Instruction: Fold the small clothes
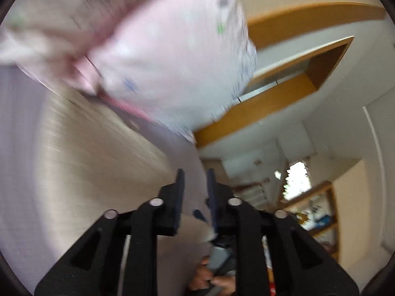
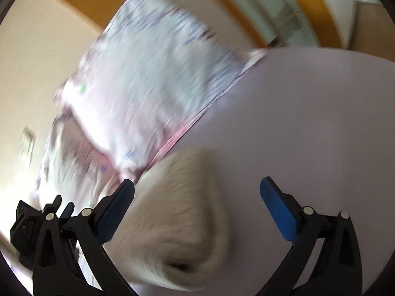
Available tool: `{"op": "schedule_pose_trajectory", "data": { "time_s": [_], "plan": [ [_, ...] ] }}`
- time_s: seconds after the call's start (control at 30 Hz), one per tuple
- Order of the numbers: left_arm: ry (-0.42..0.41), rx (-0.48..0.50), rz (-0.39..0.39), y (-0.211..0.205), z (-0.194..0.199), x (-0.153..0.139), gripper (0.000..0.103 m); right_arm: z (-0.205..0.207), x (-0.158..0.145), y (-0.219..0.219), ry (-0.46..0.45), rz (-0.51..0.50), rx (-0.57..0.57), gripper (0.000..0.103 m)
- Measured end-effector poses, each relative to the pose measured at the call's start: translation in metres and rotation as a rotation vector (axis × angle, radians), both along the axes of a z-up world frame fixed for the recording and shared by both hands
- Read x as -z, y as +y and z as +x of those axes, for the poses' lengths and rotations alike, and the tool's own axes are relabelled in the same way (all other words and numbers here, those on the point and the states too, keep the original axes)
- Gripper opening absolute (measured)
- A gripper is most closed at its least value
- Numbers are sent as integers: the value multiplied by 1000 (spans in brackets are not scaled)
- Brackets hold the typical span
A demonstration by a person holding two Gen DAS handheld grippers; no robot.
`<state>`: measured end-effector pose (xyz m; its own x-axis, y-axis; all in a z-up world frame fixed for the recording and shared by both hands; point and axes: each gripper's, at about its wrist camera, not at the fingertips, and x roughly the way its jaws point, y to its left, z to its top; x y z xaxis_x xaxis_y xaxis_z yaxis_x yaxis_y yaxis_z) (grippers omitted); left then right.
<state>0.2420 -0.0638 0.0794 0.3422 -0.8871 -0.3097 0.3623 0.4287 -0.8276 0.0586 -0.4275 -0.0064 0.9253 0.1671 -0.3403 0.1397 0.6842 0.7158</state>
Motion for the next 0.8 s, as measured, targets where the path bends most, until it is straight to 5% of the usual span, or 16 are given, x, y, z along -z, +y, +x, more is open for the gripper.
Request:
{"op": "schedule_pose_trajectory", "data": {
  "time_s": [0.07, 0.17, 0.37, 0.5, 0.7, 0.8],
  "plan": [
    [-31, -69, 127, 26, -9, -3, 40, 14, -4, 12, 42, -16, -101, 102],
    [-24, -110, 243, 43, -12, 11, 52, 21, -3, 19, 154, -66, -87, 102],
    [67, -65, 331, 29, -14, 51, 56, 1, 12, 17, 221, -2, -19, 102],
    [-51, -83, 339, 24, -29, 40, 59, -23, -11, 13, 109, -55, 63, 102],
    [-249, -47, 401, -3, -47, 13, 67, 36, -20, -1, 217, -108, 11, 102],
    [-266, 2, 443, -25, -48, 17, 67, 71, -7, 1, 304, -119, -94, 76]
  ]
}}
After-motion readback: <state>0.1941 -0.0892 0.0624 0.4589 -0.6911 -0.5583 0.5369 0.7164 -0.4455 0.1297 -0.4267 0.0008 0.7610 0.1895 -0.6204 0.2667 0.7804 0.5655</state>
